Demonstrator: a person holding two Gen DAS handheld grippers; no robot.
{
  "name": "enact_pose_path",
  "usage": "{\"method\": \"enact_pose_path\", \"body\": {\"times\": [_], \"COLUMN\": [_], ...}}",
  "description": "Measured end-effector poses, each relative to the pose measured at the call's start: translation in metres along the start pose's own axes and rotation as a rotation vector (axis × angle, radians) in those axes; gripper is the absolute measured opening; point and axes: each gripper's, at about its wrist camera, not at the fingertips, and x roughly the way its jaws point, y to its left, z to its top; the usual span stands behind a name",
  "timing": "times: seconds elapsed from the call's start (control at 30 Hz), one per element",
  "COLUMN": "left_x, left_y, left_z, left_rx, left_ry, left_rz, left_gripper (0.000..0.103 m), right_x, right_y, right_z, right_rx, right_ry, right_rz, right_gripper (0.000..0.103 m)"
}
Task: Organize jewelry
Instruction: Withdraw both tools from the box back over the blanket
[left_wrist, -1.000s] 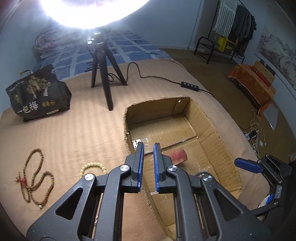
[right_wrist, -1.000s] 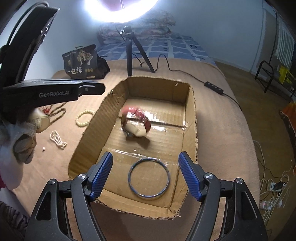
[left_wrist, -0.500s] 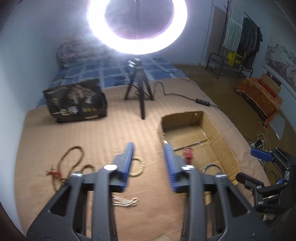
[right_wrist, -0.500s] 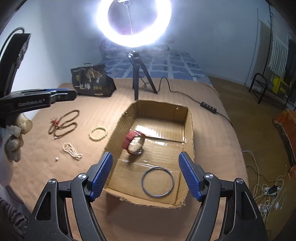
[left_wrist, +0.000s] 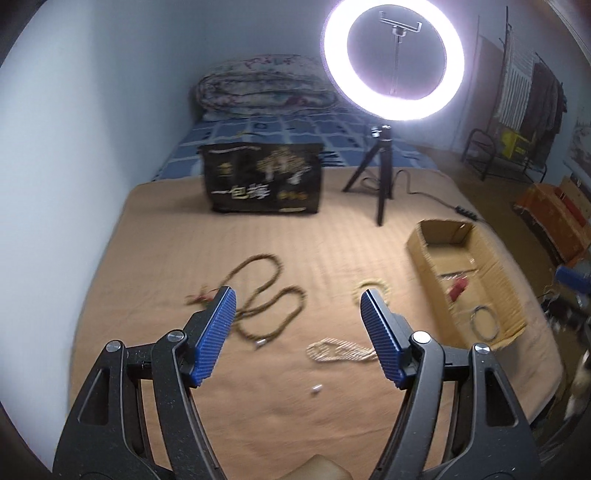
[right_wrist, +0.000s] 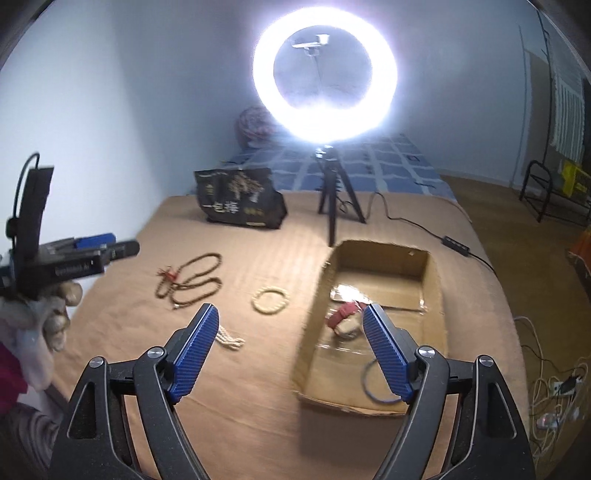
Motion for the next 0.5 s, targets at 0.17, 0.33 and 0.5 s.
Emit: {"method": "enact_pose_path", "body": {"times": [0.17, 0.33, 0.5], "left_x": [-0.025, -0.042, -0.033], "left_y": [0.036, 0.068, 0.084], "left_z": [-0.012, -0.013, -0.011], "left_rx": [0.003, -0.013, -0.030], "left_ry": [-0.013, -0.023, 0.003], "left_rz": [0.008, 0.014, 0.010], "left_gripper": [0.072, 0.072, 0.072], "right_x": [-0.001, -0.015, -0.003], "right_y": [0.026, 0.043, 0.048], "right_z": [0.005, 0.017, 0.011], "right_rx": [-0.057, -0.141, -0.192], "right_ry": [0.008, -0.029, -0.016], "right_rz": [-0.026, -0.013, 0.013], "right_gripper": [0.081, 0.081, 0.081]}}
